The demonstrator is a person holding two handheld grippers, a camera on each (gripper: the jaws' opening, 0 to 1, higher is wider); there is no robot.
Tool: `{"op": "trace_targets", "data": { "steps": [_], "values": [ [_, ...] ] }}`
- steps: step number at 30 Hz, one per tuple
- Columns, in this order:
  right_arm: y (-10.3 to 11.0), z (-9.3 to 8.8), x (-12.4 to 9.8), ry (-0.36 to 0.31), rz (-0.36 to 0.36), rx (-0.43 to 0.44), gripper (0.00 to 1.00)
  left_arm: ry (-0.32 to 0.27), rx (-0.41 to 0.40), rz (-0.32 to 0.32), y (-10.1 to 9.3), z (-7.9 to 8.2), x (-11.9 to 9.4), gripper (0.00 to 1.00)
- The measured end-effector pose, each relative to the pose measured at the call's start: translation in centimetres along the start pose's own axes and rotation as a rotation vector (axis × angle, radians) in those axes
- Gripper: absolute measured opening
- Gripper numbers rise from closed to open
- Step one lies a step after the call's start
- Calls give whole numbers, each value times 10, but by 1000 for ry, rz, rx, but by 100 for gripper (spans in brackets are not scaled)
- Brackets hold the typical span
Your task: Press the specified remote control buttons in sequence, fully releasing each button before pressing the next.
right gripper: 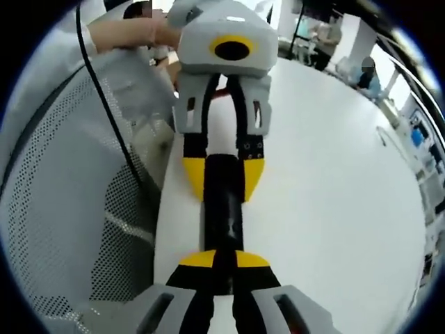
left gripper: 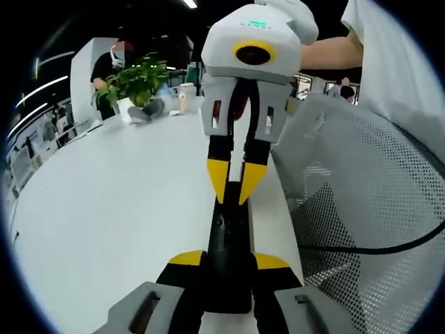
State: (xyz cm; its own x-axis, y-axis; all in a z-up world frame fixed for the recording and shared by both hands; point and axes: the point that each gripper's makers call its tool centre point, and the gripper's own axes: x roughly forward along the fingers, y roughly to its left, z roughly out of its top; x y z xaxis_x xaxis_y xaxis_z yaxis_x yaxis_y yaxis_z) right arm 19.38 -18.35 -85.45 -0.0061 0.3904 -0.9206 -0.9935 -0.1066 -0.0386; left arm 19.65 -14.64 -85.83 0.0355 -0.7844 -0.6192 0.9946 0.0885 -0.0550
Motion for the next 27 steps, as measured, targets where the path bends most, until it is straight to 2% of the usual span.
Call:
{"op": "trace_targets", "data": {
  "steps": [5, 9, 10, 11, 15, 17, 20, 23, 27],
  "values": [
    [-1, 1, 2, 57, 8, -11, 4, 1, 3, 0, -1, 0, 0, 24],
    [-1, 0, 2, 87, 7, 16, 4, 1, 7, -2, -1, 1, 0, 24],
    [0, -1, 2, 100, 6, -16, 4, 2, 17, -4, -1, 1, 0, 24],
    [0, -1, 2, 105, 3, -34, 4, 5, 25, -5, -1, 1, 1, 24],
    [-1, -2, 2, 97, 13, 17, 5, 1, 19, -7, -1, 1, 1, 24],
    [-1, -2, 2, 100, 10, 12, 5, 0, 17, -7, -1, 1, 0, 24],
    [0, -1, 2, 115, 6, -5, 5, 1, 19, -6, -1, 1, 0, 24],
    [-1, -1, 3, 134, 5, 16, 5, 2, 29, -5, -2, 1, 0, 24],
    [-1, -1, 3, 165, 28, 11, 5, 9, 44, -2, -2, 1, 1, 24]
  ]
}}
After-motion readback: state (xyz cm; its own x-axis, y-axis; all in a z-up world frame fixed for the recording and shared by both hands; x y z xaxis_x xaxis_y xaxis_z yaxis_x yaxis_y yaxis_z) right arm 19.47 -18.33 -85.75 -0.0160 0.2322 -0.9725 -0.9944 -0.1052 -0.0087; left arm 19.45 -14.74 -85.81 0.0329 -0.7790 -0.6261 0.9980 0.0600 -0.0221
